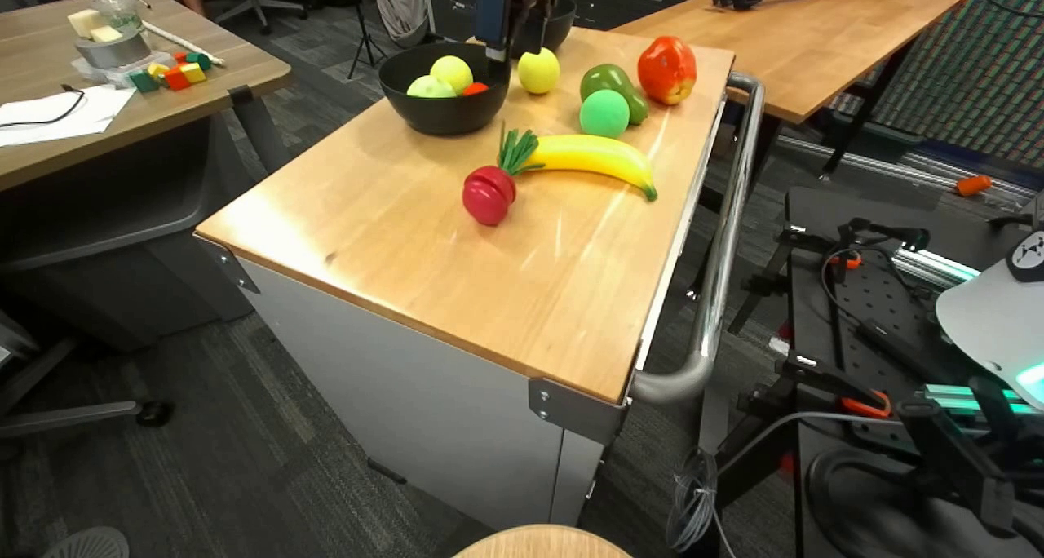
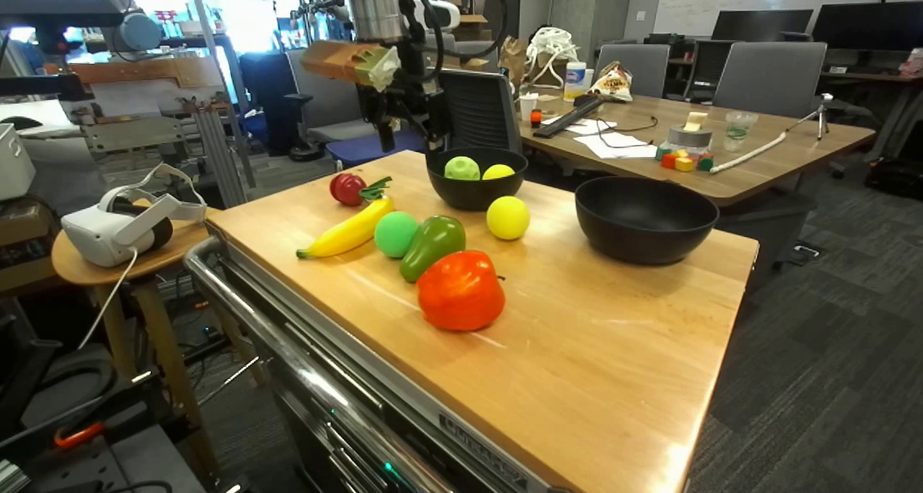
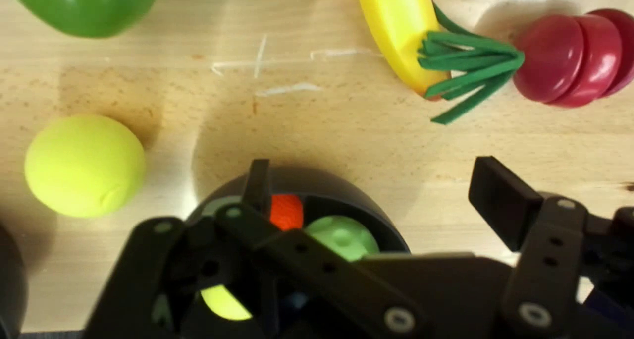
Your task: Place the fruits and vegetables inside the two black bowls
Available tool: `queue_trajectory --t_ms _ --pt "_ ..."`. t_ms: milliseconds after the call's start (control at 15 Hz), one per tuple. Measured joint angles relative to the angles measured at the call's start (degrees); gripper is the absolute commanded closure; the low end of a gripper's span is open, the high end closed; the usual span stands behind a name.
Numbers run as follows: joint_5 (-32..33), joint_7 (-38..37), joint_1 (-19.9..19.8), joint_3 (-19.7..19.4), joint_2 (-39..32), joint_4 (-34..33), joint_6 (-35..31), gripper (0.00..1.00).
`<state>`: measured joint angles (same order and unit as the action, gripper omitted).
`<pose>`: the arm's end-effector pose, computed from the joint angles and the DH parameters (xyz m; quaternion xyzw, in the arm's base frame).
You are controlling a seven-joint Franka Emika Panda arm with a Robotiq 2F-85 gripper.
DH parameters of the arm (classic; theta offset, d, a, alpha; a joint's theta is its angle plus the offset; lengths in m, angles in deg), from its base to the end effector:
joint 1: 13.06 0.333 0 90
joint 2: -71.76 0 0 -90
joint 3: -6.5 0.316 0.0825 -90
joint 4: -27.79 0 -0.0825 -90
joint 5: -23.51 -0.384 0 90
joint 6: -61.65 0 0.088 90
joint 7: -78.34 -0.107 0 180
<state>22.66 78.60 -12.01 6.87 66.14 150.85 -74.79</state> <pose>0.5658 0.0141 0.3697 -0.9976 -0.0096 -0.0676 0.0065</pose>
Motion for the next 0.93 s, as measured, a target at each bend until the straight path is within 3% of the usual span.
queue_trajectory --t_ms 333,600,933 --pt "-3.71 5.61 -3.37 -2.02 1.56 5.68 -5.11 0.00" --pt "-2.93 6.97 -4.66 -3.49 1.61 8.97 -9.59 0.00" --pt "-0.15 6.93 -5.24 -4.63 2.30 11.44 -10.24 0.00"
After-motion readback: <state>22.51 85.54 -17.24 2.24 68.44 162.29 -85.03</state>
